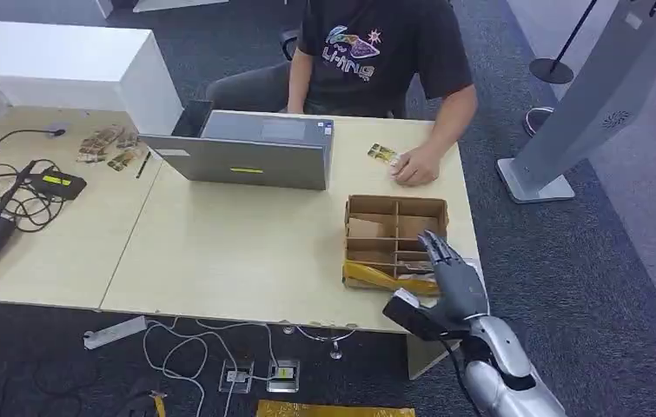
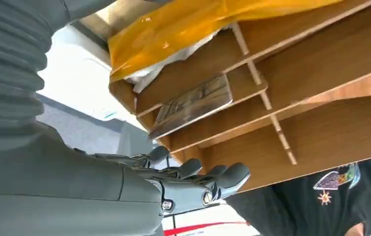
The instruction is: Pass the card to the sensor for recognition and then transmit it.
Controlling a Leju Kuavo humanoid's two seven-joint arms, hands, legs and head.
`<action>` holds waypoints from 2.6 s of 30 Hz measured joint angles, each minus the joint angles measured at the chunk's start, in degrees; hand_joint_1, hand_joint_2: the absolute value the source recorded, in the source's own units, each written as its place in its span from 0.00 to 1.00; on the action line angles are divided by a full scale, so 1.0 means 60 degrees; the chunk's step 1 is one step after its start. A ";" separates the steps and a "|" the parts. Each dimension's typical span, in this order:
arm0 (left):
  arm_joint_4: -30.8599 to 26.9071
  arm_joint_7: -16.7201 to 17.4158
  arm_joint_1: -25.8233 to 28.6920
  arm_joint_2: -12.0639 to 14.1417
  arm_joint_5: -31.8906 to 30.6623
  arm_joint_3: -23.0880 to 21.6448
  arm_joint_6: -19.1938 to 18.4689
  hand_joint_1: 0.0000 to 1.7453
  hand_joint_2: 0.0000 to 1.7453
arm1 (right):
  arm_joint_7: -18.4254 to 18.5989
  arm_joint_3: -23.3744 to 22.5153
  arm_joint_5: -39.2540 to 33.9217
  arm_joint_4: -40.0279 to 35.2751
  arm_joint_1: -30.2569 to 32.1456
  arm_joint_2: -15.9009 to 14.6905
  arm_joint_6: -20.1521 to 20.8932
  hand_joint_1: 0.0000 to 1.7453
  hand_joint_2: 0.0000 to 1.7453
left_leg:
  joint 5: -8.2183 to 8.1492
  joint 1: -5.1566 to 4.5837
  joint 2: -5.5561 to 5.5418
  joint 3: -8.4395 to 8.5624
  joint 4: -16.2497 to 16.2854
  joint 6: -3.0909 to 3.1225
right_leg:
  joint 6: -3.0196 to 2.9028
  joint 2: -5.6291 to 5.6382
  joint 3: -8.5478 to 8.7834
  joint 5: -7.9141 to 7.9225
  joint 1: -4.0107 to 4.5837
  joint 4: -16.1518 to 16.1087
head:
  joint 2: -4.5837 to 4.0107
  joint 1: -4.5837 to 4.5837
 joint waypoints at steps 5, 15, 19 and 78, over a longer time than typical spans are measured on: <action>0.0000 -0.0003 0.0000 -0.0004 0.0000 0.0015 0.0007 0.00 0.00 | 0.0007 0.0168 -0.0062 0.0000 -0.0005 0.0069 -0.0040 0.00 1.00 | 0.0000 0.0000 0.0000 0.0000 0.0000 0.0000 | 0.0000 0.0000 0.0001 0.0000 0.0000 0.0000 | 0.0000 0.0000; 0.0000 -0.0004 0.0001 0.0000 0.0000 0.0015 0.0007 0.00 0.00 | 0.0087 0.0335 -0.0091 0.0000 -0.0011 0.0080 -0.0087 0.00 1.00 | 0.0000 0.0000 0.0000 0.0000 0.0000 0.0000 | 0.0000 -0.0001 0.0000 0.0000 0.0000 0.0000 | 0.0000 0.0000; 0.0004 0.0033 0.0002 -0.0004 0.0000 0.0015 0.0004 0.00 0.00 | 0.0142 0.0375 -0.0102 0.0000 -0.0028 0.0080 -0.0080 1.00 1.00 | 0.0000 0.0000 0.0000 0.0000 0.0000 0.0000 | 0.0000 -0.0001 0.0000 0.0000 0.0000 -0.0001 | 0.0000 0.0000; 0.0004 0.0186 0.0023 -0.0036 -0.0069 0.0044 0.0084 0.00 0.00 | -0.0022 -0.0197 -0.0324 0.0535 -0.0179 -0.0095 -0.0157 0.00 1.00 | 0.0000 0.0000 0.0002 -0.0002 0.0000 0.0000 | 0.0000 0.0001 -0.0001 0.0000 0.0001 0.0001 | 0.0000 0.0000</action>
